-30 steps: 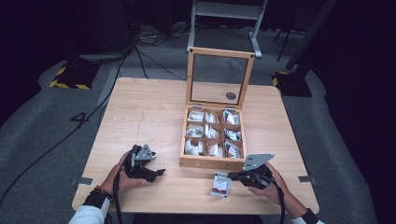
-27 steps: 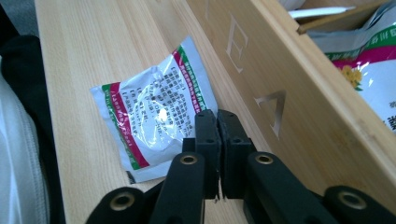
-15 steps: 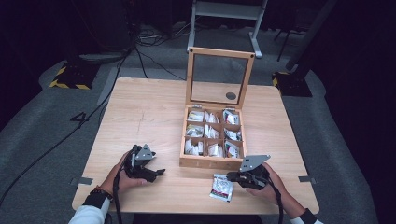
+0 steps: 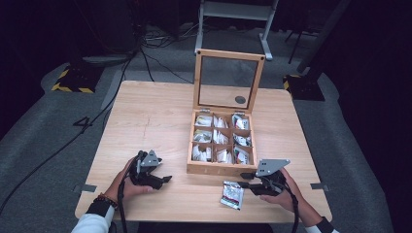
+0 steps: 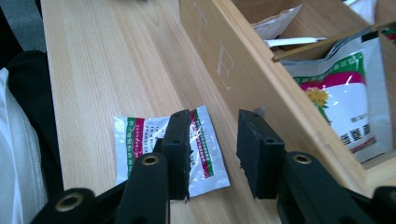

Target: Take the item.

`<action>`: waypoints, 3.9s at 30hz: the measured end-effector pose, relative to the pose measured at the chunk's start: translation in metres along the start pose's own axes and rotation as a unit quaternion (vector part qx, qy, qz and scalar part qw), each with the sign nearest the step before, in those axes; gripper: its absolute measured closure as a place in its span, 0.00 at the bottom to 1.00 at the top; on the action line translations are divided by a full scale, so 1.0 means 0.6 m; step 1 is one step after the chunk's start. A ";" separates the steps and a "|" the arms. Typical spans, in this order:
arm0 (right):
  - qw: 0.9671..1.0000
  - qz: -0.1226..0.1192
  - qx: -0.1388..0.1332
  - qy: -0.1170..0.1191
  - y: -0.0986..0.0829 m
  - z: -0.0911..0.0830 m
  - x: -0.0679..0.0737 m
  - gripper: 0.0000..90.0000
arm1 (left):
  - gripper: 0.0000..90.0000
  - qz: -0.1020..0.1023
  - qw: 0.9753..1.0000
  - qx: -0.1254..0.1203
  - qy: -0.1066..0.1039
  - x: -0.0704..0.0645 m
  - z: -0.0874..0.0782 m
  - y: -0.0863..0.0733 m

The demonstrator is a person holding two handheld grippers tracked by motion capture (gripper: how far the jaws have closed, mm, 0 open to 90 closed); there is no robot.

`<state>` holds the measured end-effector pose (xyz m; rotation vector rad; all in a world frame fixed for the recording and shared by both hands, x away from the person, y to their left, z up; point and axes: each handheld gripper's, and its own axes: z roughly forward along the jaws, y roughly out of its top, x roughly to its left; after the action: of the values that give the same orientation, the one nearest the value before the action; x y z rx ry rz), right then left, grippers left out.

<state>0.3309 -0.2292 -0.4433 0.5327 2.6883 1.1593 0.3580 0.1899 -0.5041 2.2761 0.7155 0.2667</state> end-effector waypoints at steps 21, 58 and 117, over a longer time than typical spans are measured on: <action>0.995 0.024 -0.057 -0.080 0.016 -0.062 -0.042 0.49 | 0.21 -0.014 1.000 0.015 0.010 -0.002 0.003 0.009; 0.975 0.116 -0.070 -0.173 0.017 -0.060 -0.187 0.37 | 0.20 -0.027 0.998 -0.056 0.029 0.053 -0.006 0.117; 0.957 0.187 -0.082 -0.205 0.099 0.011 -0.328 0.42 | 0.24 -0.064 0.993 -0.068 0.075 0.155 0.076 0.317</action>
<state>0.5300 -0.2629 -0.4023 1.1493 2.1725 1.1812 0.5313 0.1047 -0.4058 2.0874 0.8903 0.4165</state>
